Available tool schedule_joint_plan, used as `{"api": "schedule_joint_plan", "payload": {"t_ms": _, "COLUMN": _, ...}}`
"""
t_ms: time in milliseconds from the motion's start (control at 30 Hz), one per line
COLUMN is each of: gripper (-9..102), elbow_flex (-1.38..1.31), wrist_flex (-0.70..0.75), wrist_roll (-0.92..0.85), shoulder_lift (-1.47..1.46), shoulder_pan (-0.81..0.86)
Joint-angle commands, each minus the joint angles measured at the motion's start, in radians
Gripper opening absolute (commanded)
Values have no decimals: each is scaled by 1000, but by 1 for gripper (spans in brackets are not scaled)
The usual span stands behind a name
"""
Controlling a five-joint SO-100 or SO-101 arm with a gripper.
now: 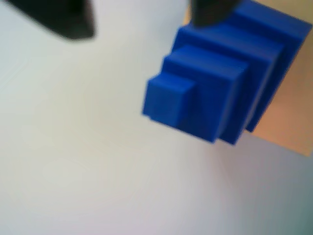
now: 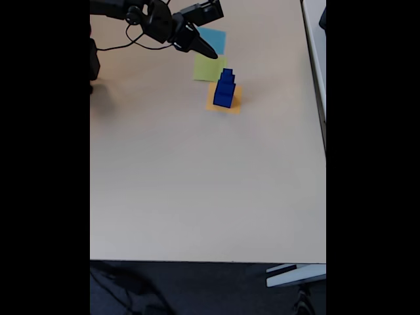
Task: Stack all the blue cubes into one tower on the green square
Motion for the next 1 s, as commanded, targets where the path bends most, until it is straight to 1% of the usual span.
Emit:
{"api": "schedule_joint_plan", "payload": {"t_ms": 0, "gripper": 10, "elbow_flex": -87, "wrist_flex": -5, "wrist_roll": 31, "shoulder_lift": -12, "shoulder_pan": -9}}
{"api": "schedule_joint_plan", "payload": {"t_ms": 200, "gripper": 10, "elbow_flex": -140, "wrist_flex": -5, "wrist_roll": 123, "shoulder_lift": -107, "shoulder_pan": 2}}
{"api": "schedule_joint_plan", "payload": {"t_ms": 567, "gripper": 16, "elbow_flex": -242, "wrist_flex": -3, "wrist_roll": 126, "shoulder_lift": -202, "shoulder_pan": 2}}
{"api": "schedule_joint_plan", "payload": {"t_ms": 967, "gripper": 18, "elbow_flex": -298, "wrist_flex": 9, "wrist_roll": 155, "shoulder_lift": -258, "shoulder_pan": -31}}
